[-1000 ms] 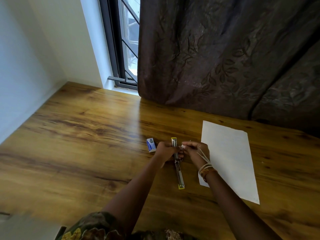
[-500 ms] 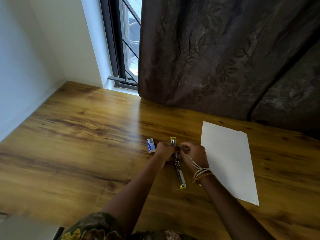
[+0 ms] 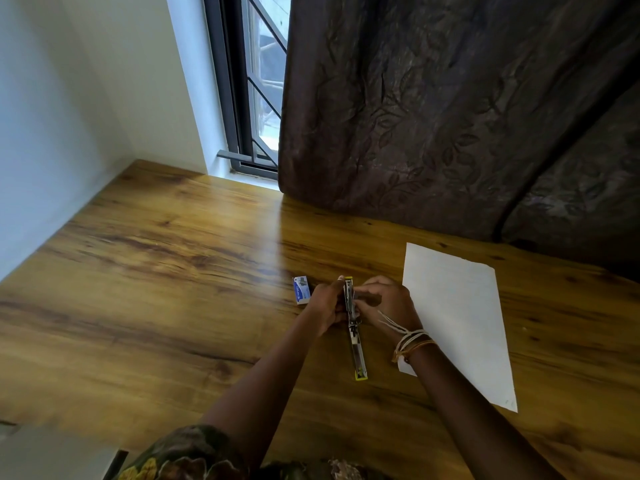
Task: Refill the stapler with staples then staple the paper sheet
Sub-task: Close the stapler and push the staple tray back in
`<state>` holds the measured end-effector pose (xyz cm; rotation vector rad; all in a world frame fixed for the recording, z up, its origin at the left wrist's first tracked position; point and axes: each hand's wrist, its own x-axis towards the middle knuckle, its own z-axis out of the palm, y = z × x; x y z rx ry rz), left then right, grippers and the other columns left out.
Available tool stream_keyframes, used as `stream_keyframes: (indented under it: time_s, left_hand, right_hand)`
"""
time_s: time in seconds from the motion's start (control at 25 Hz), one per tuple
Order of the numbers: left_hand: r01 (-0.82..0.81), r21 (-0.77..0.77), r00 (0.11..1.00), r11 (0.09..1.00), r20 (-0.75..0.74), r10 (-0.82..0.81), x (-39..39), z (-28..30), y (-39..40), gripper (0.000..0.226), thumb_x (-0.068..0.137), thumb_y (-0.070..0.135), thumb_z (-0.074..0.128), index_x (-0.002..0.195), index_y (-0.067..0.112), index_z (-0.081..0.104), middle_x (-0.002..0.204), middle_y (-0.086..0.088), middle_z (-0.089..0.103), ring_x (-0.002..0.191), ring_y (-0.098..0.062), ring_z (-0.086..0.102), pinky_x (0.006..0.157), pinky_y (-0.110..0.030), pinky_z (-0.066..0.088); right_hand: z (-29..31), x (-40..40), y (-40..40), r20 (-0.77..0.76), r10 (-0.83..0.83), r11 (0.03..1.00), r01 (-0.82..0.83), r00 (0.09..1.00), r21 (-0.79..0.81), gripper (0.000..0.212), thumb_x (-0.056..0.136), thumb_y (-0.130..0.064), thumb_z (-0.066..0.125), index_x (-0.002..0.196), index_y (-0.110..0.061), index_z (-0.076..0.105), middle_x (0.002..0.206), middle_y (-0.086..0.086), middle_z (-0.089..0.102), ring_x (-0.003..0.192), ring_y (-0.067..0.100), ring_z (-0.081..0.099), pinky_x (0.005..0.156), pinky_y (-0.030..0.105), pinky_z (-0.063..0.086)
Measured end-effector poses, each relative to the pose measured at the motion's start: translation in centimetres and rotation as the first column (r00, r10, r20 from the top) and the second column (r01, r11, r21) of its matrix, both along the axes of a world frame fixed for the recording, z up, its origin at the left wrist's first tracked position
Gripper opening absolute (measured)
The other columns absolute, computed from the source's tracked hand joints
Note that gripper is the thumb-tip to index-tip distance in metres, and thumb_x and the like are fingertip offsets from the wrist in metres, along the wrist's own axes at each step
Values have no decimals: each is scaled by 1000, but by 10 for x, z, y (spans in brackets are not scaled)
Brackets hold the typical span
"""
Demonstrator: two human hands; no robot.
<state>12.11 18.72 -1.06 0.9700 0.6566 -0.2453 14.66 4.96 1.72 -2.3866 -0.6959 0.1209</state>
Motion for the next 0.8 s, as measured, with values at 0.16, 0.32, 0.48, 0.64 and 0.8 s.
stream_keyframes:
  time_s: [0.16, 0.32, 0.48, 0.64, 0.8]
  left_hand:
    - [9, 36, 1000, 999, -23, -9, 2, -1, 1, 31, 102, 30, 42, 92, 6, 58, 79, -10, 63, 72, -21, 62, 64, -32, 53]
    - [7, 61, 999, 998, -44, -5, 5, -3, -1, 30, 102, 30, 44, 90, 6, 58, 77, -9, 61, 70, -20, 60, 61, -31, 51]
    - [6, 86, 999, 996, -50, -2, 7, -6, -1, 30, 101, 31, 45, 99, 4, 59, 80, -10, 62, 73, -21, 61, 66, -33, 53]
    - [8, 132, 998, 991, -63, 1, 11, -10, -3, 35, 100, 31, 47, 112, 0, 58, 89, -14, 61, 85, -27, 61, 83, -42, 52]
    - [35, 185, 998, 982, -65, -23, 13, -14, -3, 38, 100, 32, 48, 114, -1, 58, 85, -11, 59, 85, -26, 59, 82, -41, 51]
  right_hand:
    - [1, -1, 1, 15, 48, 998, -48, 999, -51, 22, 80, -23, 71, 101, -14, 73, 100, 0, 64, 87, 13, 59, 74, 21, 49]
    - [3, -2, 2, 22, 59, 996, -57, 998, -62, 20, 80, -21, 71, 99, -14, 73, 98, 0, 63, 85, 12, 59, 72, 20, 50]
    - [3, -1, 5, 23, 77, 995, -76, 997, -71, 20, 80, -20, 70, 99, -13, 73, 97, 0, 63, 82, 11, 57, 69, 14, 45]
    - [5, -1, 7, 8, 91, 990, -90, 996, -105, 17, 82, -20, 68, 96, -13, 74, 95, 3, 63, 81, 15, 59, 71, 28, 53]
    - [7, 0, 8, -2, 84, 989, -84, 996, -125, 15, 80, -20, 68, 92, -16, 75, 91, 0, 63, 77, 11, 57, 64, 15, 46]
